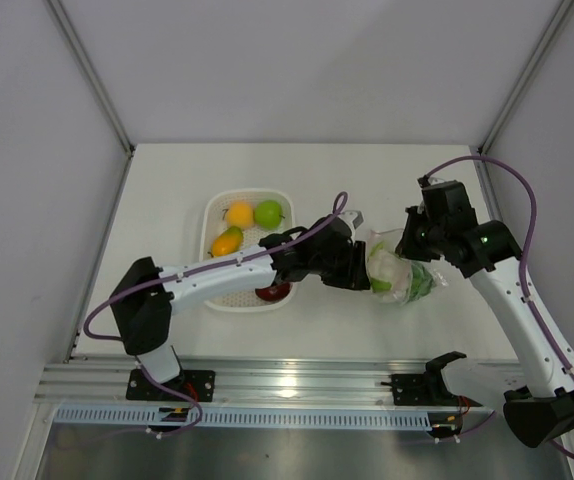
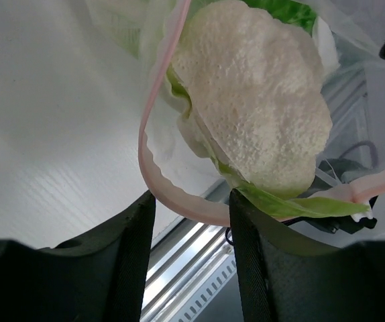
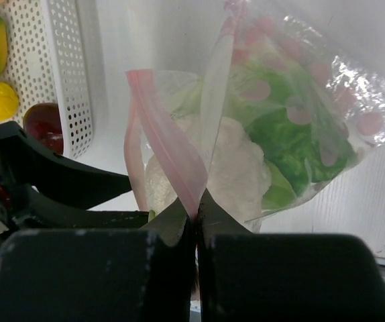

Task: Place the food in the zip-top bag and seal the zipper
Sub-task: Place the fake vegetable in the zipper food storage bag, then adjust the zipper on the food storage bag.

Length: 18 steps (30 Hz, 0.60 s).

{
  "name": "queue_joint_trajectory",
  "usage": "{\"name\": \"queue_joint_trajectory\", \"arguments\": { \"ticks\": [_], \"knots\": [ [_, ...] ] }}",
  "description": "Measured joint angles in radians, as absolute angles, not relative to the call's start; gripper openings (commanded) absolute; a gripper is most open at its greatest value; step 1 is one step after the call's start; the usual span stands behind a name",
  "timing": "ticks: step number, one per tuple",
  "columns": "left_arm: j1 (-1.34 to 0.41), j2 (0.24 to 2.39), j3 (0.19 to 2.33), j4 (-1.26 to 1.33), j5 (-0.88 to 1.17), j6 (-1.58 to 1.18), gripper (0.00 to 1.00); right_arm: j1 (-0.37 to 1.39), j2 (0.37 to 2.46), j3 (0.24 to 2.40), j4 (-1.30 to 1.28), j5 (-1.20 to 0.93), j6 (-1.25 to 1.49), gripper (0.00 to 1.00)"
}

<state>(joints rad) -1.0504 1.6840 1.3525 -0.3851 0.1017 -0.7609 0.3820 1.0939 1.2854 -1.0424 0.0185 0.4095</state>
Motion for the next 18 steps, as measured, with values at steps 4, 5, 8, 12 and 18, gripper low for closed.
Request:
{"name": "queue_joint_trajectory", "arguments": {
  "ticks": [4,5,8,12,18],
  "knots": [
    [-1.044,1.707,1.356,-0.374,0.119,-0.771,0.35,0.382,1.094,1.293,-1.045,0.019,0.409,0.00],
    [-1.040,1.710,1.356,-0.373,0.125,-0.775,0.29,0.382,1.094,1.295,-1.045,0.019,0.409,0.00],
    [-1.029,1.716,1.356,-0.363,0.139,-0.786,0.27,0.382,1.094,1.296,-1.049,0.019,0.409,0.00],
    [-1.010,1.724,1.361,-0.348,0.155,-0.786,0.27,0.382,1.094,1.296,-1.051,0.019,0.409,0.00],
    [-0.971,1.765,1.397,-0.320,0.193,-0.787,0.29,0.382,1.094,1.296,-1.052,0.022,0.407,0.00]
  ]
}}
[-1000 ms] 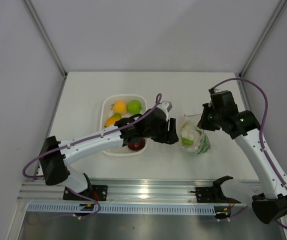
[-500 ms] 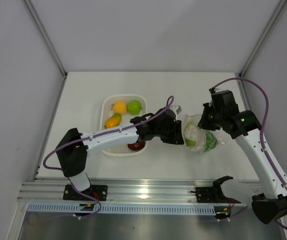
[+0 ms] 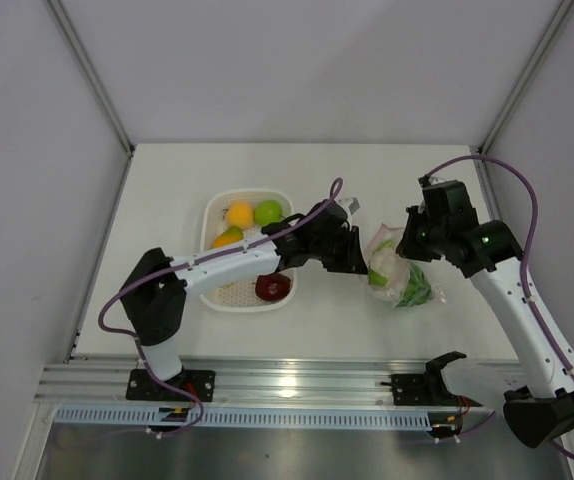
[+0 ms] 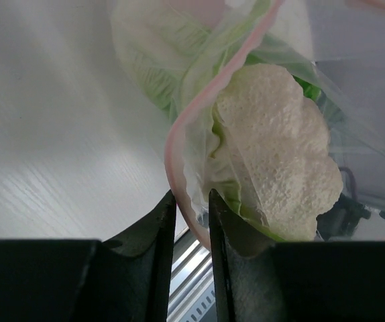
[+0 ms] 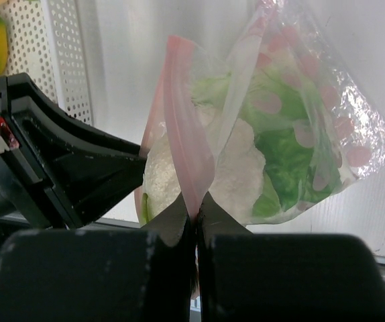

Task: Place the food in the zip-top bag and seal the zipper
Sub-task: Adjust the zipper on the food storage bag.

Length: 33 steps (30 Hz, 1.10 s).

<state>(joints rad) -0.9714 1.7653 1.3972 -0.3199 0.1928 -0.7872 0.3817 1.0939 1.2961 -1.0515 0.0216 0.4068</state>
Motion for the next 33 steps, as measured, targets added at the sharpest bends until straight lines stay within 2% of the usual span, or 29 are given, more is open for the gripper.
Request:
{"name": "queue_joint_trajectory", "arguments": {
  "ticks": [7,10,14,16,17,18,19,26,33],
  "knots": [
    [-0.931,1.782,1.378,-0.251,0.275,-0.817,0.29,0.382,1.094,1.296,-1.055,0.022,0.405,0.00],
    [-0.923,1.782,1.353,-0.208,0.311,-0.822,0.34,0.382,1.094,1.296,-1.058,0.027,0.401,0.00],
    [-0.918,1.782,1.331,-0.184,0.346,-0.831,0.35,0.382,1.094,1.296,-1.058,0.030,0.395,0.00],
    [-0.918,1.783,1.329,-0.174,0.360,-0.836,0.30,0.382,1.094,1.296,-1.058,0.030,0.391,0.00],
    [-0.918,1.784,1.328,-0.167,0.370,-0.839,0.23,0.382,1.094,1.296,-1.058,0.030,0.391,0.00],
    [-0.918,1.786,1.328,-0.160,0.376,-0.842,0.15,0.382,1.094,1.296,-1.058,0.030,0.391,0.00],
    [-0.918,1.788,1.328,-0.152,0.384,-0.848,0.01,0.382,1.095,1.296,-1.058,0.030,0.390,0.00],
    [-0.916,1.792,1.351,-0.173,0.427,-0.855,0.01,0.361,1.139,1.306,-1.063,0.056,0.368,0.00],
    [-0.917,1.737,1.555,-0.249,0.485,-0.846,0.01,0.352,1.166,1.496,-1.094,0.150,0.347,0.00]
  ]
}}
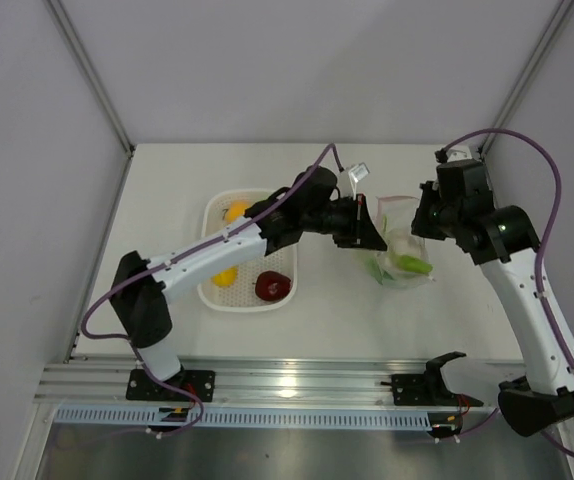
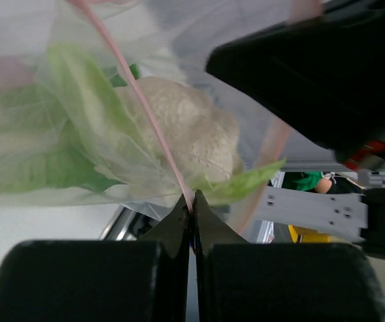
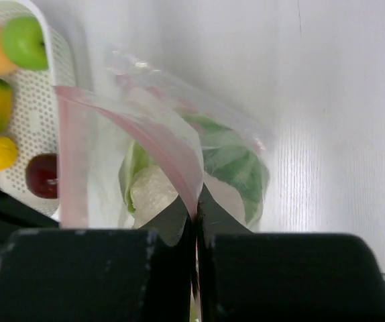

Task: Place the food in the zip-top bag and seal the zipper
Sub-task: Adjust the zipper on the food storage bag.

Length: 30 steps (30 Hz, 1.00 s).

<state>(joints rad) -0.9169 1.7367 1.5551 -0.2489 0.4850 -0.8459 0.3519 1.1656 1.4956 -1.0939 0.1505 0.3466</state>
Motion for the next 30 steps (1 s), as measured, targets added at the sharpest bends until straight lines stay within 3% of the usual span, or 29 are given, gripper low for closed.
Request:
{"name": "queue_joint_trajectory", "arguments": {
  "ticks": [8,14,17,21,27,30],
  "knots": [
    [-0.886,1.724,1.599,-0.368,0.501,-0.815,0.01,0.288,1.086,1.312,-1.023,0.104,0.340,0.00],
    [-0.871,1.712,1.614,-0.472,0.453,-0.786,0.01,0.260,1.182,1.422,-1.109,0.110,0.321,0.00],
    [-0.890,1.625,1.556,-0.409,0.446,-0.794,0.00,0.259,1.108,1.508,-1.080,0.107,0.321,0.00],
    [-0.882,1.575,1.463,-0.337,0.480,-0.820,0.01,0.251,0.958,1.347,-0.986,0.085,0.321,0.00],
    [-0.867,1.686,1.462,-0.388,0.450,-0.817,0.01,0.237,1.143,1.293,-1.042,0.090,0.309,0.00],
    [-0.902,1.657,1.504,-0.423,0.437,-0.806,0.01,0.237,1.126,1.428,-1.114,0.089,0.309,0.00]
  ]
}}
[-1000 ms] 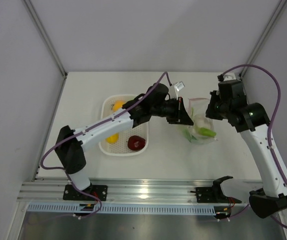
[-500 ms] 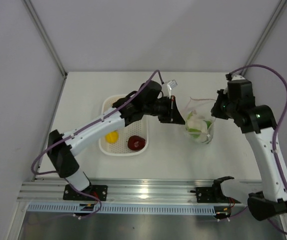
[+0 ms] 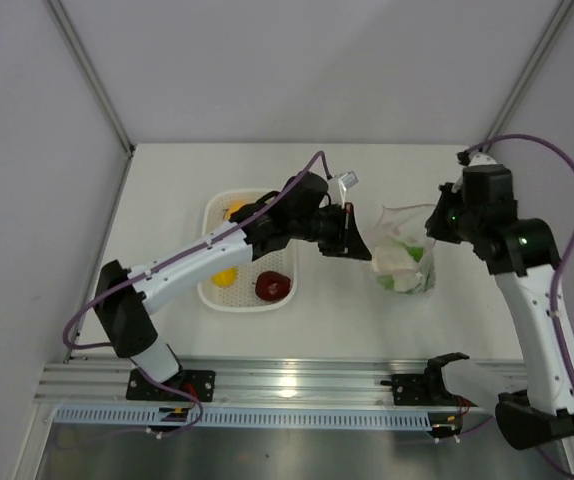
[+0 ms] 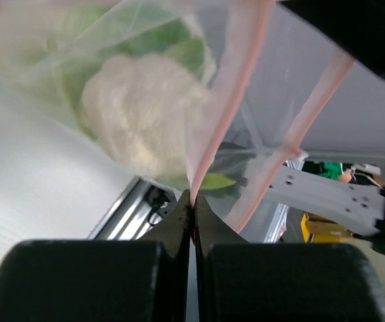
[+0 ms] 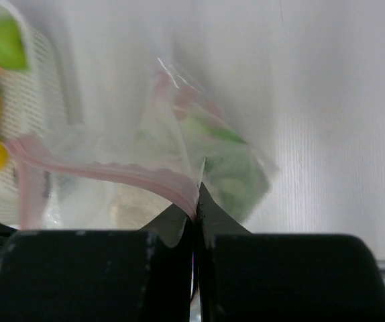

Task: Place the food in the zip-top bag and seal the zipper
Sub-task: Adjust the zipper on the food storage bag.

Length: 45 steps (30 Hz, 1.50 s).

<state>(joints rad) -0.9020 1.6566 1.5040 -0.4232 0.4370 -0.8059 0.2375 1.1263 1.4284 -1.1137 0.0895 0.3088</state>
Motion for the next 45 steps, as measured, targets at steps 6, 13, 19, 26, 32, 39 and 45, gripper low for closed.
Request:
{"name": "queue_joint_trajectory", "arguments": {
  "ticks": [6,13,19,26,32,39,45],
  "knots": [
    [-0.905,1.626,1.518,-0.353,0.453,-0.802,0.01,0.234,0.928,1.359,-1.005,0.073,0.310,0.00],
    [-0.883,1.722,1.556,-0.463,0.406,-0.785,0.01,0.227,1.094,1.351,-1.094,0.102,0.286,0.00],
    [-0.930,1.649,1.557,-0.385,0.426,-0.782,0.01,0.225,0.960,1.331,-1.008,0.083,0.295,0.00],
    [-0.865,1.822,1.603,-0.456,0.426,-0.766,0.01,0.225,1.086,1.244,-1.038,0.084,0.287,0.00],
    [-0.943,1.688,1.608,-0.443,0.364,-0.750,0.01,0.224,0.999,1.423,-1.046,0.092,0.283,0.00],
    [-0.915,1.715,1.618,-0.429,0.401,-0.751,0.01,0.220,1.015,1.280,-1.036,0.090,0.276,0.00],
    [-0.929,1.698,1.618,-0.432,0.397,-0.750,0.01,0.220,1.031,1.359,-1.058,0.089,0.264,0.00]
  ]
}}
